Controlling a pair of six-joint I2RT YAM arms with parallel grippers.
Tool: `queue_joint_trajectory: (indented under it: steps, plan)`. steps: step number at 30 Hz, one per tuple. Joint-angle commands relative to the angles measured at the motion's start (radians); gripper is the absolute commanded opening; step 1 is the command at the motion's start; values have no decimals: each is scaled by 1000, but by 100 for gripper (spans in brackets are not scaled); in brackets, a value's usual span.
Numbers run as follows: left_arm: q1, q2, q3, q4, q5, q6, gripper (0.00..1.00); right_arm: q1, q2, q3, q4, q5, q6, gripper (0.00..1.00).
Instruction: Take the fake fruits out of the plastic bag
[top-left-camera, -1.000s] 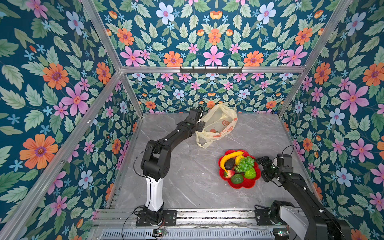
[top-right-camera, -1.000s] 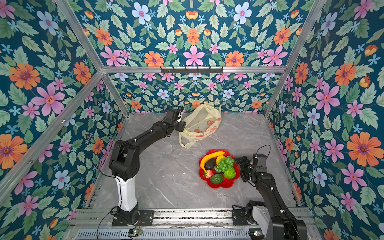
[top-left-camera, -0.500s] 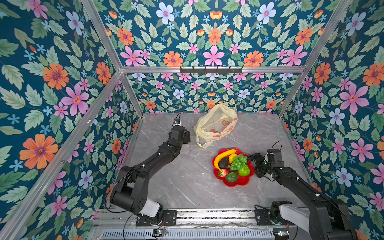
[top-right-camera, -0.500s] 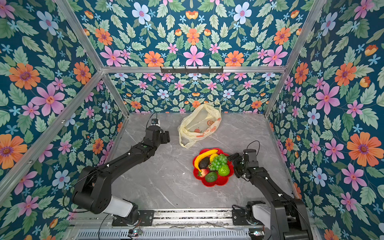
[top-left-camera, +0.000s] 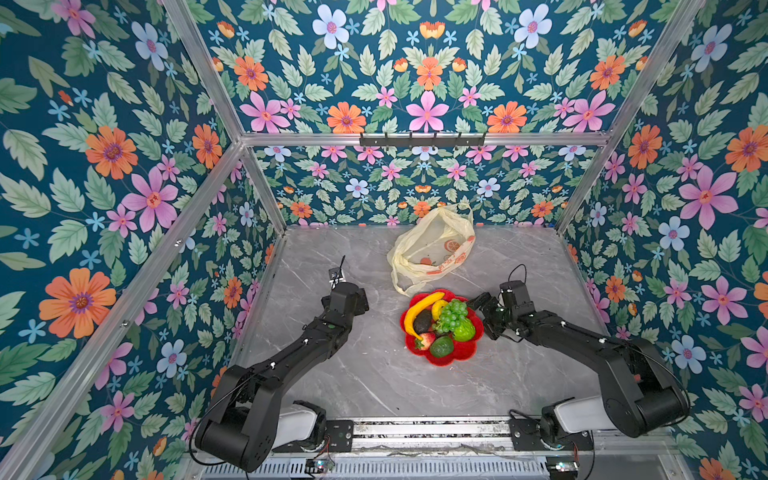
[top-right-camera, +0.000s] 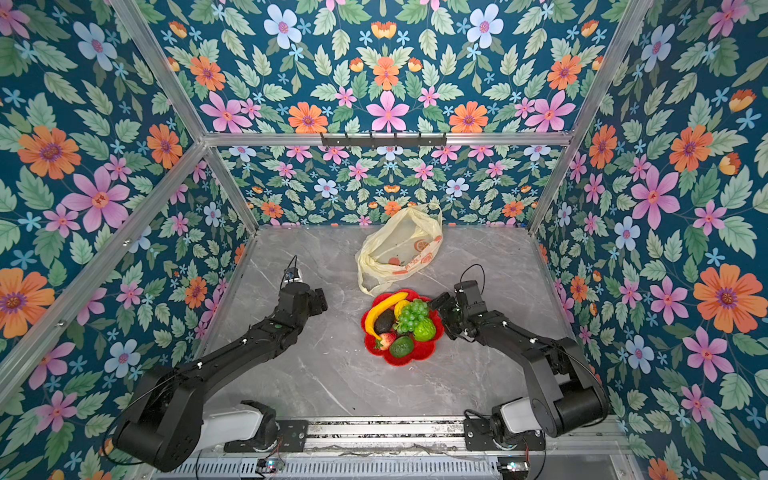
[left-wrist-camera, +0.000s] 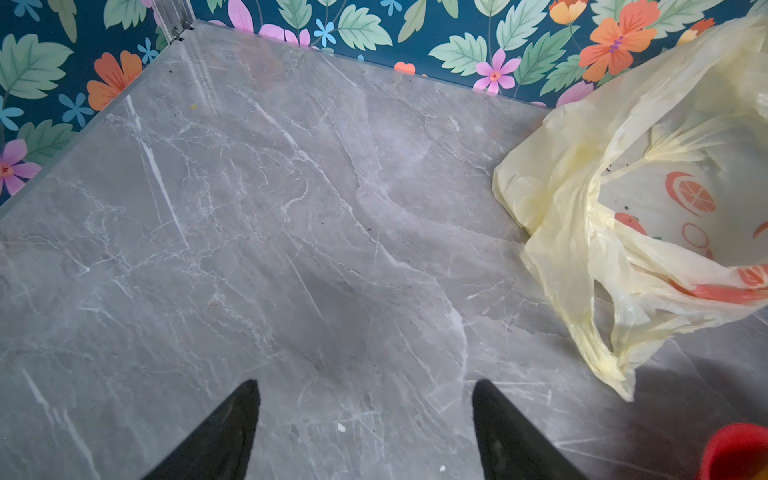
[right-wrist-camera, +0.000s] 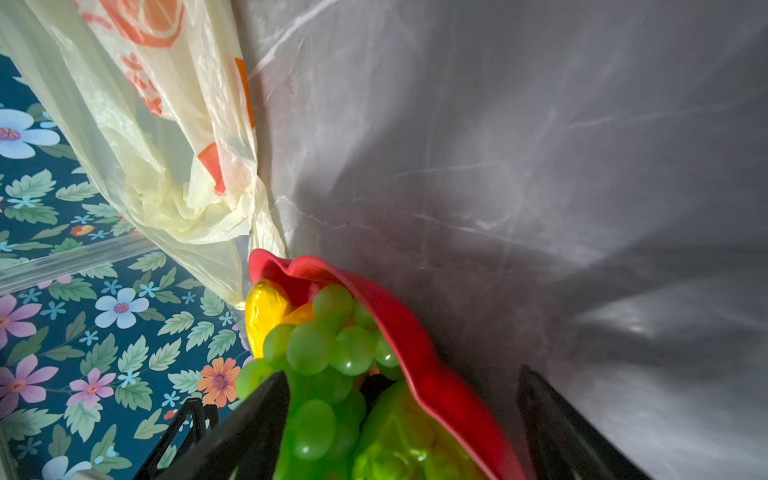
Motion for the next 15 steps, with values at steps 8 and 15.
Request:
queue_joint_trajectory:
  steps: [8, 15]
  plan:
    - [9, -74, -51, 53, -58, 1, 86, 76, 133, 81, 71, 17, 38, 88]
    - [11, -85, -56, 80, -63, 6, 91, 60, 37, 100, -99, 96, -30, 94]
